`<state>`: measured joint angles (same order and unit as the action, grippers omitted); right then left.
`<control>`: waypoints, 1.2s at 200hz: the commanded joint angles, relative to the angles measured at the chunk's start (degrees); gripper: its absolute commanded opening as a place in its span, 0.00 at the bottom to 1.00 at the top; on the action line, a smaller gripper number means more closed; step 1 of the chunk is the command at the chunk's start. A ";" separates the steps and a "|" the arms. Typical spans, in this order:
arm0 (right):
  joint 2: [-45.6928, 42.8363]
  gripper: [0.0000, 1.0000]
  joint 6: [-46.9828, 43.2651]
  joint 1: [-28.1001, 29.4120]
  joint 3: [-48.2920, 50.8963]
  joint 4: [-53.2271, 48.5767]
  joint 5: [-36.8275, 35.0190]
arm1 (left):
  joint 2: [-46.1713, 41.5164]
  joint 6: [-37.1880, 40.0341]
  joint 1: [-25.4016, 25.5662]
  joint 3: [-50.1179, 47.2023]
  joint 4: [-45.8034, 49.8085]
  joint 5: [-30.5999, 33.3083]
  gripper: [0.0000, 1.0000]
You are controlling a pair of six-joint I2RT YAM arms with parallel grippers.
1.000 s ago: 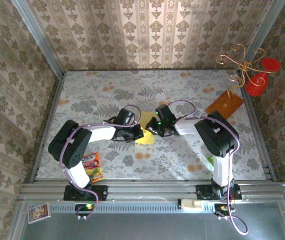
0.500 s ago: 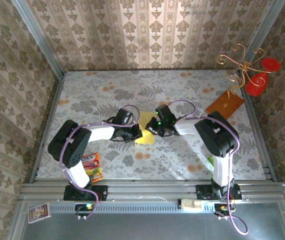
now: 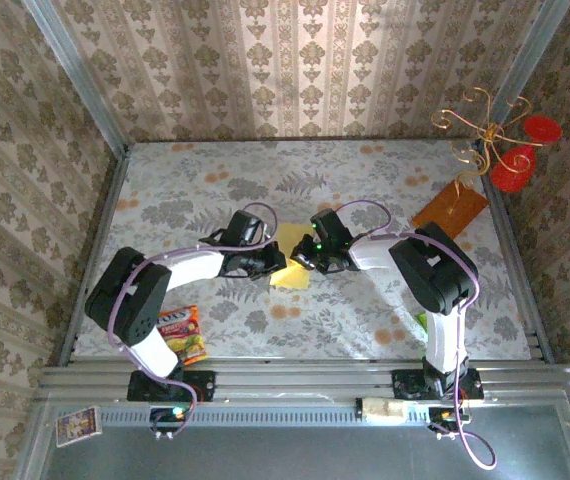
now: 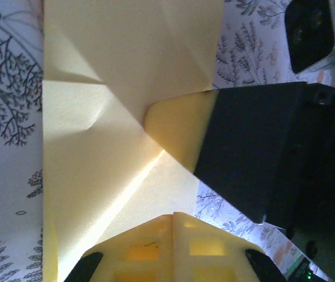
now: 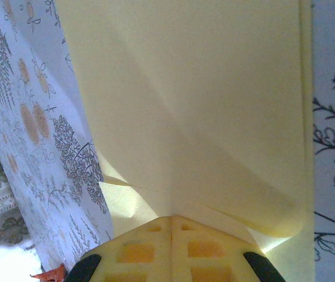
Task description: Fold a paper plane with a square sheet of paper (pick it up from the middle)
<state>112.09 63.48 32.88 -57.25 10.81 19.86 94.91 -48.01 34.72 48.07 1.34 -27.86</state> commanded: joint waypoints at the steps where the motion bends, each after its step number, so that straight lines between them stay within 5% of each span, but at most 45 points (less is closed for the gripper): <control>1: 3.21 0.06 0.23 -0.44 2.67 -7.51 -5.97 | 2.01 2.11 -0.27 2.23 2.17 -0.33 0.00; 240: 3.62 0.06 -0.26 -0.60 2.14 -8.96 -6.15 | 6.53 6.54 -0.35 2.78 7.36 1.67 0.00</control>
<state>112.09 63.44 32.88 -57.25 10.76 19.86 101.43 -43.13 34.83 50.35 4.97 -27.29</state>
